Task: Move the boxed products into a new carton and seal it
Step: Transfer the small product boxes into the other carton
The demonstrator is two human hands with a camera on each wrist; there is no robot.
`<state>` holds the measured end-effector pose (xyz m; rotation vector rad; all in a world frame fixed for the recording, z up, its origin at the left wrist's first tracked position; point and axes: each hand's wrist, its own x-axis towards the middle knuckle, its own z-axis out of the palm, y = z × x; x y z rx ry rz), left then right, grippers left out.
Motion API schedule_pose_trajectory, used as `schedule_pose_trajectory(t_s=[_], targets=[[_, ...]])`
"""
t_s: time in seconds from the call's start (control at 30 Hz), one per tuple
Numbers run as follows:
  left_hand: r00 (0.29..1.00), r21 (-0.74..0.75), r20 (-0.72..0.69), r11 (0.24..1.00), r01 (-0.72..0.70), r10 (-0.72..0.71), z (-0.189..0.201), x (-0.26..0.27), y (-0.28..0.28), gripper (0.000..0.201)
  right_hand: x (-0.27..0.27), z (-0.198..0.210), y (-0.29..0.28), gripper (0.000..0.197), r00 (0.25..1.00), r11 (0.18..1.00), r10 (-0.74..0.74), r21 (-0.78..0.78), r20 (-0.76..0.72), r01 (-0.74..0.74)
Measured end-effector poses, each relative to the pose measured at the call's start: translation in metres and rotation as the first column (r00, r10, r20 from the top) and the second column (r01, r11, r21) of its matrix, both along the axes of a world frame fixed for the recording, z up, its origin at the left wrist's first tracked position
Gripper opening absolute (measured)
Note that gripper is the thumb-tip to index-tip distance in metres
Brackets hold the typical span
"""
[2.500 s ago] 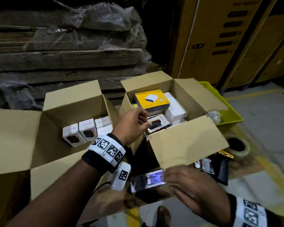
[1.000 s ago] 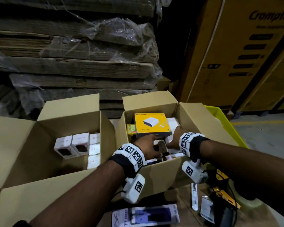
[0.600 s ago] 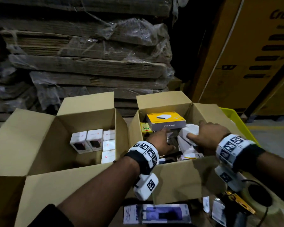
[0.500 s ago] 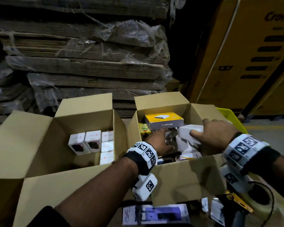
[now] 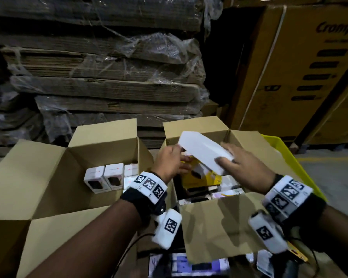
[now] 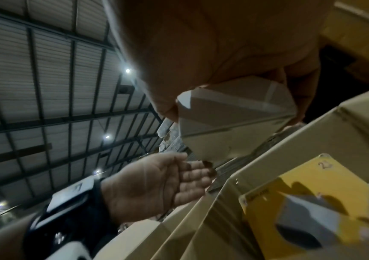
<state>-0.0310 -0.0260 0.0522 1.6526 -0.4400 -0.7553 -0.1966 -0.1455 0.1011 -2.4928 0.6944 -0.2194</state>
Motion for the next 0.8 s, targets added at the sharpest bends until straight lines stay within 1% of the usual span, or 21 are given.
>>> schedule_pose_trajectory(t_s=[0.03,0.07,0.17,0.23,0.27,0.37,0.43,0.53,0.6,0.7,0.8], targets=[[0.998,-0.026,-0.053,0.999,-0.041,0.04,0.007,0.002,0.009,0.041,0.005,-0.004,0.008,0.048,0.999,0.999,0.027,0.022,0.021,-0.028],[0.993,-0.043,-0.086,0.996,-0.081,0.077,0.012,0.004,0.018,0.045,0.01,-0.008,0.013,0.051,0.998,0.998,0.053,0.037,0.037,-0.054],[0.975,-0.082,-0.127,0.978,-0.192,0.181,0.02,0.016,0.048,0.052,0.031,-0.013,0.028,0.083,0.986,0.985,0.168,0.039,0.018,-0.169],[0.956,-0.113,-0.149,0.956,-0.27,0.253,0.021,0.027,0.071,0.055,0.051,-0.013,0.036,0.091,0.966,0.966,0.257,-0.013,-0.01,-0.257],[0.95,-0.122,-0.142,0.947,-0.297,0.279,0.024,0.031,0.083,0.052,0.061,-0.01,0.042,0.093,0.953,0.952,0.302,-0.048,-0.028,-0.303],[0.932,-0.151,-0.13,0.922,-0.357,0.34,0.025,0.048,0.12,0.047,0.096,0.0,0.066,0.096,0.908,0.899,0.414,-0.13,-0.056,-0.418],[0.916,-0.173,-0.097,0.9,-0.4,0.388,0.024,0.059,0.141,0.043,0.118,0.003,0.082,0.091,0.885,0.868,0.459,-0.169,-0.082,-0.466],[0.885,-0.192,-0.088,0.864,-0.466,0.458,0.023,0.079,0.174,0.043,0.158,0.006,0.11,0.084,0.857,0.839,0.494,-0.178,-0.148,-0.515],[0.874,-0.189,-0.084,0.854,-0.486,0.479,0.022,0.09,0.19,0.04,0.182,0.009,0.126,0.084,0.853,0.841,0.49,-0.162,-0.179,-0.517],[0.875,-0.133,-0.056,0.865,-0.485,0.481,0.018,0.11,0.213,0.037,0.219,0.005,0.15,0.084,0.852,0.847,0.462,-0.161,-0.246,-0.506],[0.912,-0.027,0.001,0.911,-0.411,0.411,0.009,0.127,0.237,0.036,0.249,-0.01,0.162,0.083,0.836,0.849,0.432,-0.159,-0.338,-0.504]])
